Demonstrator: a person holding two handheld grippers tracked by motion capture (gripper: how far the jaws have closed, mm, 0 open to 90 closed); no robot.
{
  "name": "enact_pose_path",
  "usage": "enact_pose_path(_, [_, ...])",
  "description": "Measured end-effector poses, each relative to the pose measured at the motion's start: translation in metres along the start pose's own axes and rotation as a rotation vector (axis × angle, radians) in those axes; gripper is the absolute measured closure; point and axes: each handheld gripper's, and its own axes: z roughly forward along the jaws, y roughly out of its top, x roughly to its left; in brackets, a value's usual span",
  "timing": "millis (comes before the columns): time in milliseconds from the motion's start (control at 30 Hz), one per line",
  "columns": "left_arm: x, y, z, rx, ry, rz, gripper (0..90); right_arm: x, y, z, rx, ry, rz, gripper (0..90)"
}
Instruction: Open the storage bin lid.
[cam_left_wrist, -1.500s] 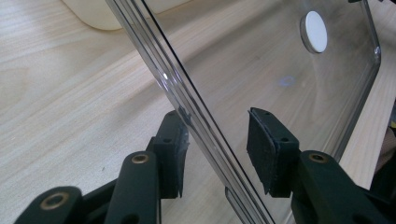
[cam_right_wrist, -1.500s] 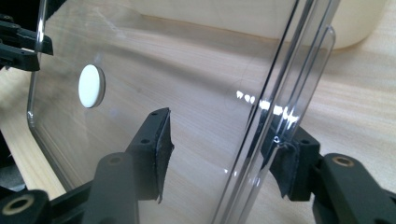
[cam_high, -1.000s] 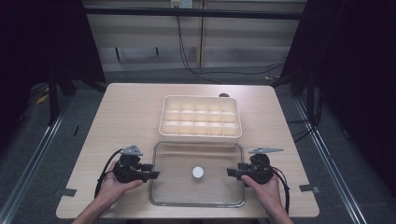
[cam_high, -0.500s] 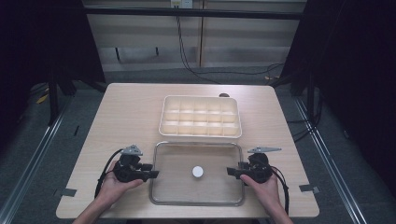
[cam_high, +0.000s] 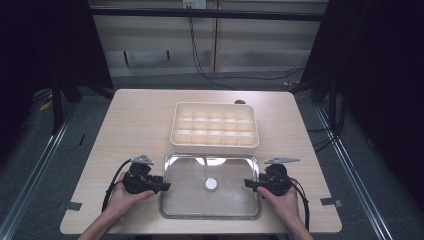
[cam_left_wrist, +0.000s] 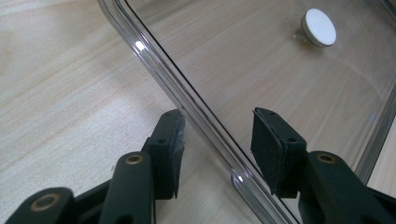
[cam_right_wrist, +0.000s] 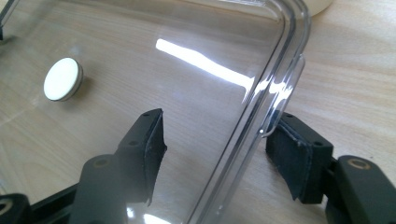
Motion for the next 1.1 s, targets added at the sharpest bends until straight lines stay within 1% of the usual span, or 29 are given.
enact_pose_path(33, [0.000, 0.000, 0.001, -0.001, 0.006, 0.000, 52.9, 0.000, 0.000, 0.000, 0.000, -0.011, -0.002, 39.2])
enact_pose_path(67, [0.001, 0.000, 0.003, 0.007, -0.004, -0.007, 51.5, -0.001, 0.001, 0.000, -0.002, -0.017, -0.003, 40.4])
enact_pose_path(200, [0.001, 0.000, 0.004, 0.005, -0.004, 0.000, 50.9, -0.003, 0.000, -0.001, -0.005, -0.021, -0.005, 40.3])
enact_pose_path(233, [0.000, 0.000, 0.004, 0.004, 0.003, 0.011, 49.1, -0.003, 0.000, -0.001, -0.008, -0.021, 0.001, 40.3])
enact_pose_path(367, [-0.002, 0.000, 0.005, 0.005, 0.002, 0.011, 46.2, -0.004, 0.000, 0.000, -0.018, -0.017, 0.003, 38.3])
enact_pose_path(400, [-0.002, 0.000, 0.005, -0.004, 0.011, 0.010, 41.3, -0.004, 0.000, -0.001, -0.026, -0.028, 0.001, 35.4])
enact_pose_path(467, [-0.001, 0.000, 0.005, -0.006, 0.017, 0.008, 38.1, -0.004, 0.000, -0.001, -0.032, -0.031, -0.008, 35.0])
enact_pose_path(500, [0.000, 0.000, 0.004, -0.012, 0.015, 0.004, 36.2, -0.004, 0.000, -0.004, -0.057, -0.034, -0.004, 31.7])
enact_pose_path(533, [0.000, 0.000, 0.004, -0.012, 0.015, 0.004, 35.5, -0.004, 0.000, -0.004, -0.057, -0.034, -0.004, 31.7])
enact_pose_path(567, [0.002, 0.000, 0.003, -0.021, 0.025, -0.005, 34.3, -0.006, 0.001, -0.008, -0.081, -0.020, -0.009, 31.5])
enact_pose_path(600, [0.002, 0.000, 0.003, -0.021, 0.025, -0.005, 33.4, -0.006, 0.001, -0.008, -0.081, -0.020, -0.009, 31.5])
enact_pose_path(633, [0.002, 0.001, 0.000, -0.030, 0.032, 0.001, 32.9, -0.006, 0.002, -0.012, -0.109, -0.008, -0.015, 29.6])
enact_pose_path(667, [0.002, 0.001, 0.000, -0.030, 0.032, 0.001, 32.0, -0.006, 0.002, -0.012, -0.109, -0.008, -0.015, 29.6])
enact_pose_path(700, [0.002, 0.001, -0.002, -0.047, 0.041, 0.001, 29.9, -0.004, 0.002, -0.017, -0.142, 0.016, -0.026, 28.2])
enact_pose_path(733, [0.001, 0.002, -0.003, -0.067, 0.042, -0.004, 29.9, -0.004, 0.002, -0.017, -0.142, 0.016, -0.026, 28.2])
enact_pose_path(767, [0.000, 0.002, -0.006, -0.081, 0.050, -0.003, 28.6, -0.003, 0.001, -0.020, -0.158, 0.026, -0.029, 27.4])
enact_pose_path(833, [-0.001, 0.001, -0.013, -0.111, 0.064, 0.010, 27.3, 0.000, 0.001, -0.028, -0.185, 0.038, -0.043, 24.5])
enact_pose_path(867, [-0.003, 0.000, -0.017, -0.132, 0.070, 0.011, 27.1, 0.002, -0.001, -0.038, -0.228, 0.044, -0.061, 23.8])
enact_pose_path(900, [-0.004, -0.001, -0.022, -0.150, 0.074, 0.011, 27.0, 0.003, -0.002, -0.043, -0.245, 0.042, -0.065, 22.4])
enact_pose_path(933, [-0.004, -0.003, -0.027, -0.169, 0.077, 0.009, 27.0, 0.003, -0.002, -0.043, -0.245, 0.042, -0.065, 22.4])
enact_pose_path(967, [-0.004, -0.005, -0.031, -0.187, 0.081, 0.011, 27.0, 0.003, -0.004, -0.048, -0.261, 0.040, -0.067, 21.1])
enact_pose_path(1000, [-0.005, -0.008, -0.036, -0.215, 0.089, 0.005, 27.1, 0.003, -0.006, -0.053, -0.276, 0.034, -0.068, 20.9])
enact_pose_path(1033, [-0.005, -0.013, -0.043, -0.241, 0.106, 0.003, 27.3, 0.001, -0.010, -0.062, -0.300, 0.025, -0.061, 19.1])
enact_pose_path(1067, [-0.005, -0.013, -0.043, -0.241, 0.106, 0.003, 27.2, 0.001, -0.010, -0.062, -0.300, 0.025, -0.061, 19.1])
enact_pose_path(1100, [-0.005, -0.016, -0.047, -0.253, 0.104, -0.001, 27.2, -0.001, -0.012, -0.064, -0.306, 0.022, -0.058, 18.6])
